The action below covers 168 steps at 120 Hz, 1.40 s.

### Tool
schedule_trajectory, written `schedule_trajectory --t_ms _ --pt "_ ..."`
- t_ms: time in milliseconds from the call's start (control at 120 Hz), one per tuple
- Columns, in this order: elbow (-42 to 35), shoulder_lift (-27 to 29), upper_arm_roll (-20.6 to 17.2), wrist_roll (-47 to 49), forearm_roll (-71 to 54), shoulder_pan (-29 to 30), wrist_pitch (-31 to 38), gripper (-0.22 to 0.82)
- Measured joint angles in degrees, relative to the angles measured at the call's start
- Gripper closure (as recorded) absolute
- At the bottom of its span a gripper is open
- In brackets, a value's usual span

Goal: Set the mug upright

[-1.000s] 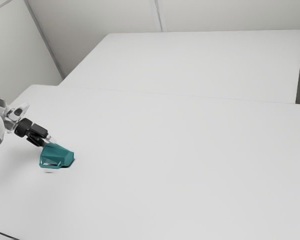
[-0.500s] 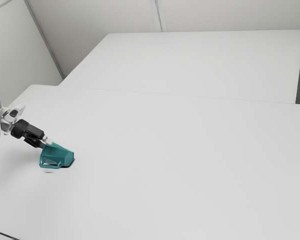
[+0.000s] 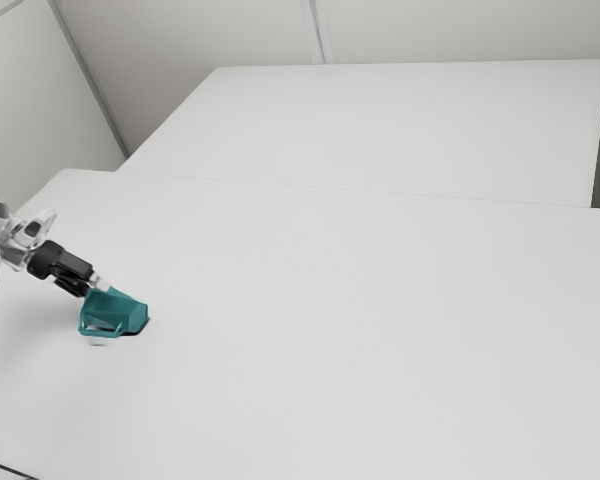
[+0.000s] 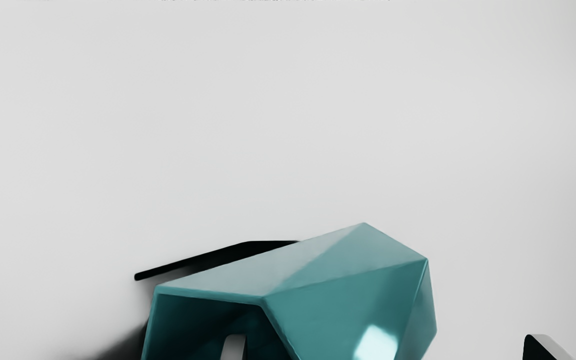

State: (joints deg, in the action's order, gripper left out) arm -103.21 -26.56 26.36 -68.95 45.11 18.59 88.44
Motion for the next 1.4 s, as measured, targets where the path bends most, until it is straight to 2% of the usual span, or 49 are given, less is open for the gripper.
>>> schedule_trajectory --t_ms 217,308,392,533,800,992,1208,1400 --pt "-0.7 -0.1 -1.2 -0.1 0.3 0.0 0.4 0.01" --pt "-0.9 -0.1 -1.4 -0.1 0.4 -0.1 0.5 0.05" --pt "-0.9 -0.1 -1.4 -0.1 0.4 -0.1 0.6 0.17" --pt "-1.2 -0.1 -1.4 0.0 0.4 -0.1 0.6 0.48" --pt "-0.5 2.0 -2.1 0.5 2.9 -0.1 -0.2 0.72" --pt "-0.3 6.5 -2.6 1.3 4.2 -1.8 -0.8 0.74" --pt "-0.3 10.4 -2.6 3.6 2.4 -7.3 0.1 0.76" --pt "-0.3 14.9 -8.7 8.3 -4.9 -9.0 2.8 0.77"
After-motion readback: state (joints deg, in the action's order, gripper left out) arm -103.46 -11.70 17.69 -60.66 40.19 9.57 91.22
